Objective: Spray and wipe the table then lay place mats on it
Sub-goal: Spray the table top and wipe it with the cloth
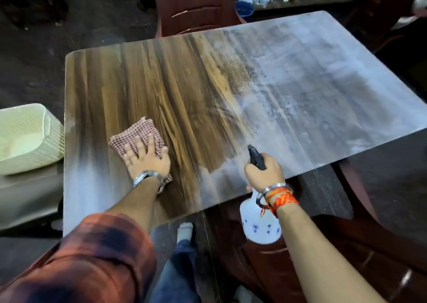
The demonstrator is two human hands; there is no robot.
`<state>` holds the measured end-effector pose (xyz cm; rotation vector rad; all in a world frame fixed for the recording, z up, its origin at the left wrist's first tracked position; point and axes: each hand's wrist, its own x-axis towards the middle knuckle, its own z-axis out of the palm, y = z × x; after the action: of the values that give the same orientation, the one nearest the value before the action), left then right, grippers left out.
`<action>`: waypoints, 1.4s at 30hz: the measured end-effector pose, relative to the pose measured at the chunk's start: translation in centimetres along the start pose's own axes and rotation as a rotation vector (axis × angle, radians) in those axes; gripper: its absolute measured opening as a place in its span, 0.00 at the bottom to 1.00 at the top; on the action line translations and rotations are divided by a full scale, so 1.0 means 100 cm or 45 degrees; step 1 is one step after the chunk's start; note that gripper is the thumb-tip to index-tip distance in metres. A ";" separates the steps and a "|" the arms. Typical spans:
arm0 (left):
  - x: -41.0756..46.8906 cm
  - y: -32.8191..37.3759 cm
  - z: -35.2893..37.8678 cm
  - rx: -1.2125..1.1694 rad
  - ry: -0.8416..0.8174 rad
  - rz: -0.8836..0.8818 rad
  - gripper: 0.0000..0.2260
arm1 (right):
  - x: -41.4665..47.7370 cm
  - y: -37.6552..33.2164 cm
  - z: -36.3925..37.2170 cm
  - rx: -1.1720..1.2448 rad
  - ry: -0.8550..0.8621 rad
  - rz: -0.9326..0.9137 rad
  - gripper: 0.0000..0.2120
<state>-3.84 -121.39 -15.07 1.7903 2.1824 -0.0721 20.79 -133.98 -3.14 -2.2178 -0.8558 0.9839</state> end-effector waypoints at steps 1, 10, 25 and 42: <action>-0.022 0.011 0.007 0.010 -0.009 0.046 0.30 | -0.006 0.008 -0.005 -0.003 -0.019 -0.021 0.05; -0.160 0.150 0.066 0.039 -0.115 0.408 0.28 | -0.050 0.067 -0.077 0.005 0.046 -0.161 0.05; -0.183 0.259 0.093 0.058 -0.140 0.477 0.27 | 0.002 0.122 -0.141 0.094 -0.004 -0.079 0.08; -0.198 0.303 0.106 0.024 -0.213 -0.013 0.26 | 0.107 0.160 -0.265 0.184 -0.245 -0.156 0.10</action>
<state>30.89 -136.12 -14.84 1.7172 2.0799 -0.2364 52.45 -142.42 -3.77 -1.9490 -0.9608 1.1748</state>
